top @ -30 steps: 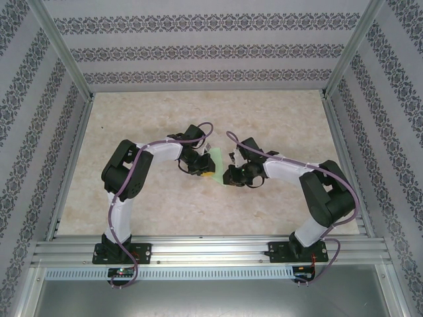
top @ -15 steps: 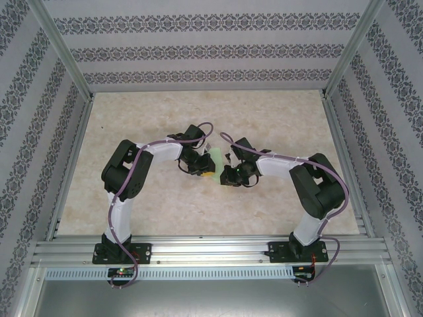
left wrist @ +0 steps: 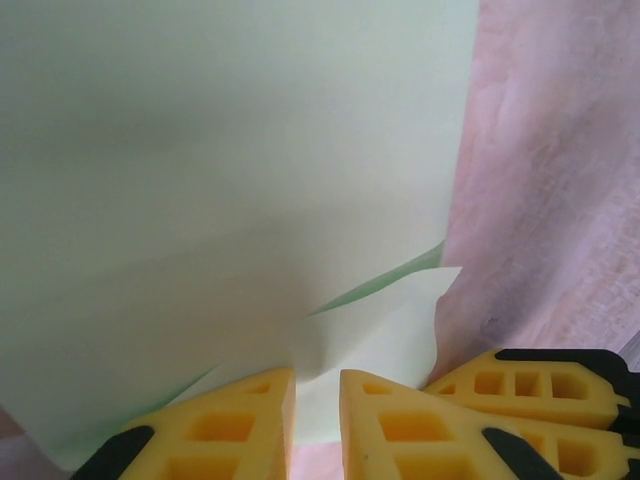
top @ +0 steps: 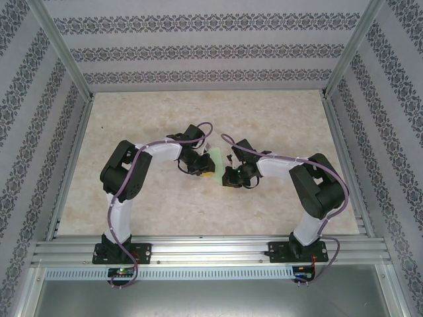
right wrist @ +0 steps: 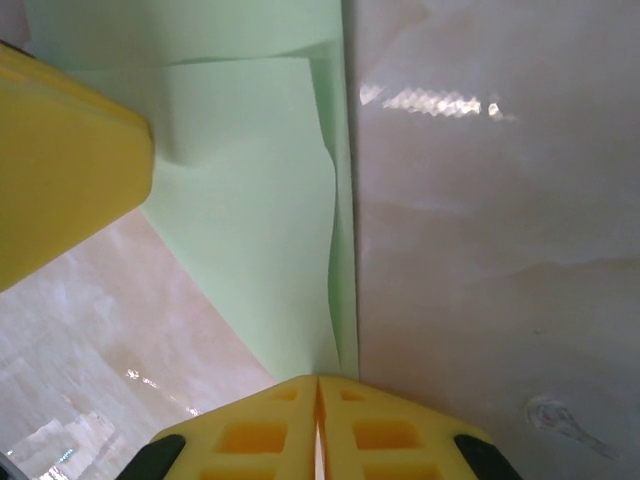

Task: Fold a paper plane with a square sheet of paper (fold left side to right side)
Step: Third fold the triangle at the center of the table.

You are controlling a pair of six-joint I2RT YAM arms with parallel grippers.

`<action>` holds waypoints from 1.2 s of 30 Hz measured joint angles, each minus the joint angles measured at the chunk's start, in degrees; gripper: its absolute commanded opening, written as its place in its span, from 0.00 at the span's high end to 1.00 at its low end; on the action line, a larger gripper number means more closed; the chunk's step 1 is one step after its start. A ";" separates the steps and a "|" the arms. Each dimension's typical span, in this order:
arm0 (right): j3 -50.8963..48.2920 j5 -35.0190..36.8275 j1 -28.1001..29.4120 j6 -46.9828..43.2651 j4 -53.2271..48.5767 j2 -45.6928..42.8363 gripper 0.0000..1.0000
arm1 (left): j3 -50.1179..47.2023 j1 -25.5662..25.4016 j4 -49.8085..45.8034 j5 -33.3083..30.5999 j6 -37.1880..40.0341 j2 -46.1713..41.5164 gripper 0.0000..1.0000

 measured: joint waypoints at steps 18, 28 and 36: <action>0.00 -0.63 -0.04 0.00 0.33 0.31 0.93 | -4.31 -5.29 4.31 -0.42 -6.21 -4.57 0.82; 0.00 -0.87 -0.04 0.00 0.55 0.42 0.93 | -4.04 -5.29 5.73 -0.50 -8.57 -1.73 0.83; 0.04 -0.90 -0.04 0.00 0.57 0.59 0.93 | -3.54 -5.51 4.92 -3.48 -8.13 -1.73 0.83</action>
